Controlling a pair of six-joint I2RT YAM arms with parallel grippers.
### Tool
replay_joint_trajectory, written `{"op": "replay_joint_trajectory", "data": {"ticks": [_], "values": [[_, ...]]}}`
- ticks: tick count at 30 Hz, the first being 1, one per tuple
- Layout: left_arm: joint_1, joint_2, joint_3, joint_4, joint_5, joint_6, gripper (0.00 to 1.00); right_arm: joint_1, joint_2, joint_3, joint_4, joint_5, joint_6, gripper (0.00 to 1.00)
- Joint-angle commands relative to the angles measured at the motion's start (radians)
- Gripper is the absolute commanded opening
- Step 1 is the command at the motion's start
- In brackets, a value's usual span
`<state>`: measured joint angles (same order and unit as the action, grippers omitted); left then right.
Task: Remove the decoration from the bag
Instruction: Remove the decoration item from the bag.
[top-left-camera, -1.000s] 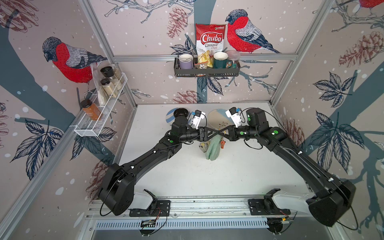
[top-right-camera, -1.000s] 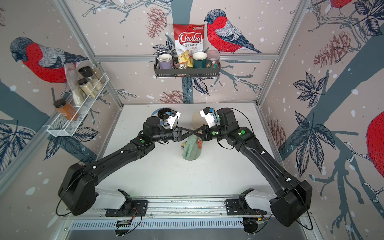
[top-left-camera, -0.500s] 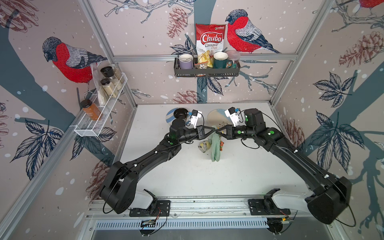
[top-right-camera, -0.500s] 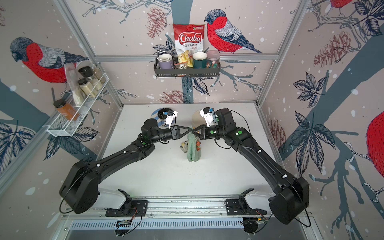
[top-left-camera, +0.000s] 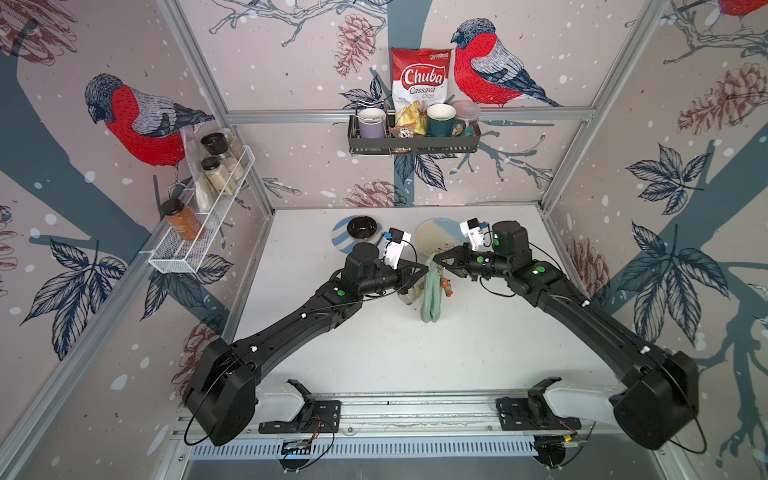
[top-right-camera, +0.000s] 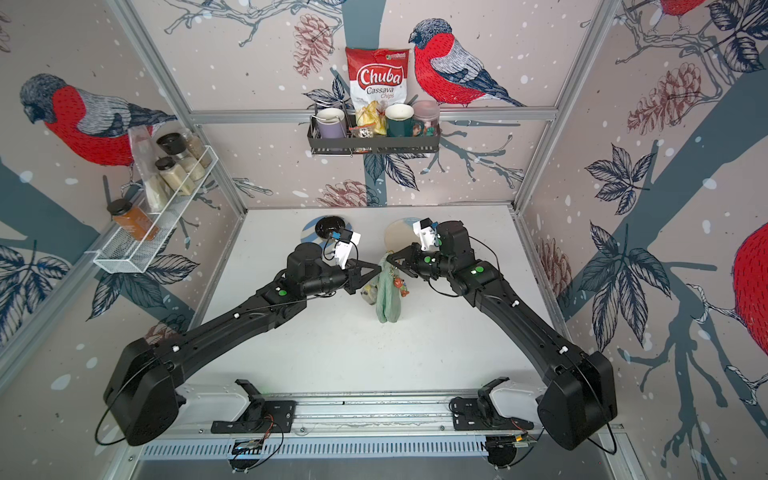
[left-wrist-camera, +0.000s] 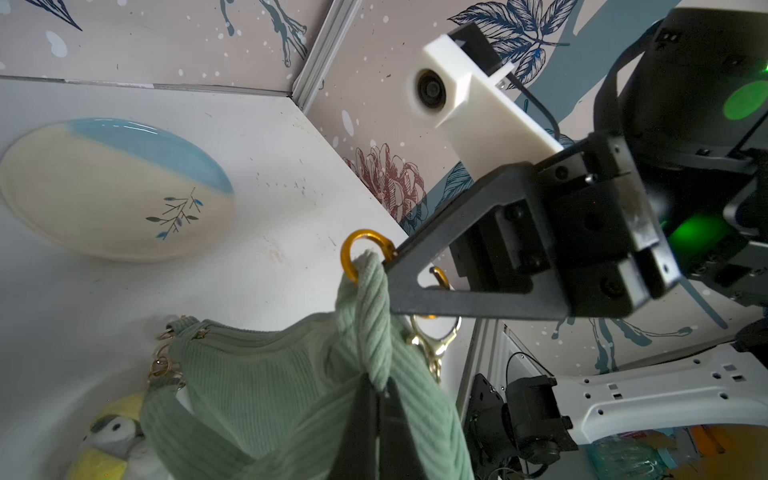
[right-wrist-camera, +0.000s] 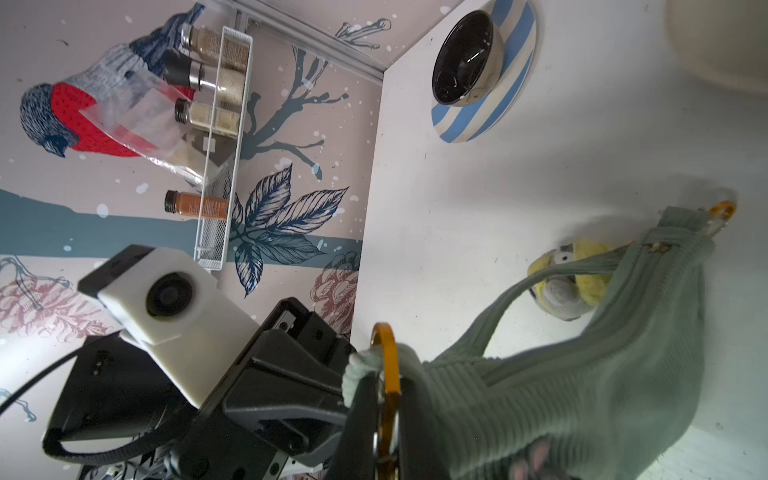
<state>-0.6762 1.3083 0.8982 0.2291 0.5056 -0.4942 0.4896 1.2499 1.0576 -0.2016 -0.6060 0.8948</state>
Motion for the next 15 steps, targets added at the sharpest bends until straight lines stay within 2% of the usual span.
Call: {"op": "replay_joint_trajectory", "data": {"ticks": [1,6,10,13,15], "values": [[-0.003,-0.010,-0.009,-0.020,0.032,0.018,0.00,-0.022,-0.018,-0.003,0.134,0.099,0.056,0.00],[-0.004,0.028,0.005,0.059,0.072,-0.048,0.00,-0.009,-0.001,-0.003,0.113,0.120,0.028,0.00],[-0.005,0.007,-0.014,0.033,0.073,-0.031,0.00,-0.021,-0.001,-0.035,0.175,0.129,0.060,0.00],[-0.003,-0.022,-0.035,-0.037,0.050,0.010,0.00,-0.074,-0.001,-0.087,0.413,0.000,0.194,0.00],[0.011,-0.050,-0.049,-0.117,0.026,0.043,0.00,-0.131,-0.001,-0.106,0.488,-0.085,0.227,0.00]]}}
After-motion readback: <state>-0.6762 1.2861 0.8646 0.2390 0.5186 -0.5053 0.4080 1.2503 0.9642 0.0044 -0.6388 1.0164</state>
